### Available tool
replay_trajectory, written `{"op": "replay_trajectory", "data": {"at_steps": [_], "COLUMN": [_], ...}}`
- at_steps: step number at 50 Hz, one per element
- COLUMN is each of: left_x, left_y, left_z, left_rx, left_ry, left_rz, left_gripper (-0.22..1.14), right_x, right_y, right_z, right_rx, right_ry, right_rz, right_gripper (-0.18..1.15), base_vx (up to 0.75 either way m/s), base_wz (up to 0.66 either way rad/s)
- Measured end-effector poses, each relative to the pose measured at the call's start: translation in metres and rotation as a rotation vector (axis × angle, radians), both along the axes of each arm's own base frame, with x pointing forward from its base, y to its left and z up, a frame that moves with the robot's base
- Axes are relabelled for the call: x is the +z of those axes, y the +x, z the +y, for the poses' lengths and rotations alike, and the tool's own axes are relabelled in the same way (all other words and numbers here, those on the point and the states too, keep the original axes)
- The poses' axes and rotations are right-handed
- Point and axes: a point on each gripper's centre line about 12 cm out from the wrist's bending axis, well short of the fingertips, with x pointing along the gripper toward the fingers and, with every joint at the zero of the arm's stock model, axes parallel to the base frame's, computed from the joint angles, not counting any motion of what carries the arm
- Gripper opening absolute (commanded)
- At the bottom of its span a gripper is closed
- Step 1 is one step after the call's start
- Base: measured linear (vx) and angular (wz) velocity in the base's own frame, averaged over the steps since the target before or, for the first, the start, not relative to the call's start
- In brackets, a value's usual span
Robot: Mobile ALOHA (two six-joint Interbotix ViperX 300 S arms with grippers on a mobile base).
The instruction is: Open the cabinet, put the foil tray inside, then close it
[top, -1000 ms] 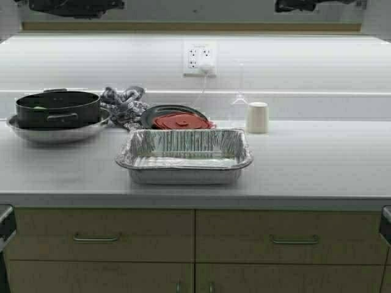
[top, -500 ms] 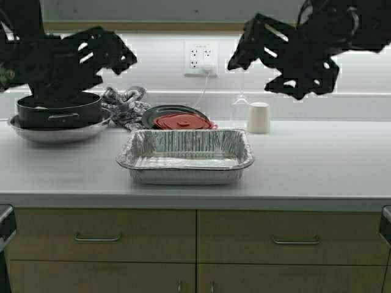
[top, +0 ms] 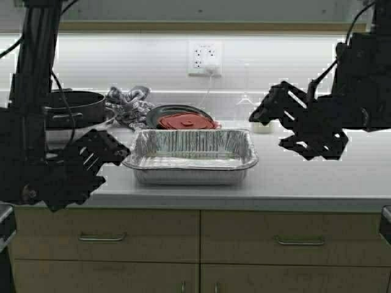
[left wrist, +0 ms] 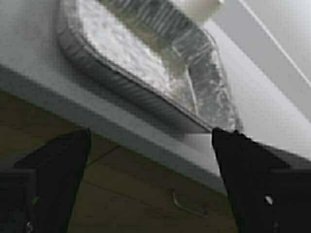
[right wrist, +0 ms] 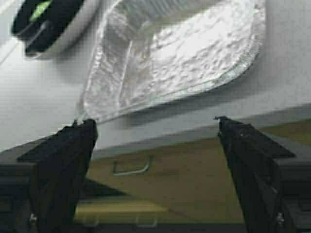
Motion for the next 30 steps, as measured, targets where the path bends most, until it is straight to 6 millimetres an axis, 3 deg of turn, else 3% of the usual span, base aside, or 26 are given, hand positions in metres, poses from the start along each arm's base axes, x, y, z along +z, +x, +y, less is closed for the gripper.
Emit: {"op": "replay_trajectory", "data": {"at_steps": [8,18,30], "left_x": [-0.021,-0.021,-0.021], "left_y": [0.023,0.038,0.047], "left_z": [-0.006,0.010,0.014], "left_rx": [-0.085,-0.075,-0.069], "left_ry": [-0.139,-0.180,-0.197], "left_rz": [0.016,-0.004,-0.021], "left_gripper": [1.02,1.02,1.02], "right_x": [-0.022,-0.048,-0.053], "right_y": [0.009,0.014,0.021], "right_z": [-0.013,-0.023,-0.025], "right_rx": [-0.020,-0.027,-0.040], "right_ry": [0.077,0.120,0.151], "right_rz": [0.006,0.016,-0.014], "right_gripper": [1.03,1.03,1.03], "base_vx": [0.02,0.07,0.15], "base_wz": [0.03,0.06,0.06]}}
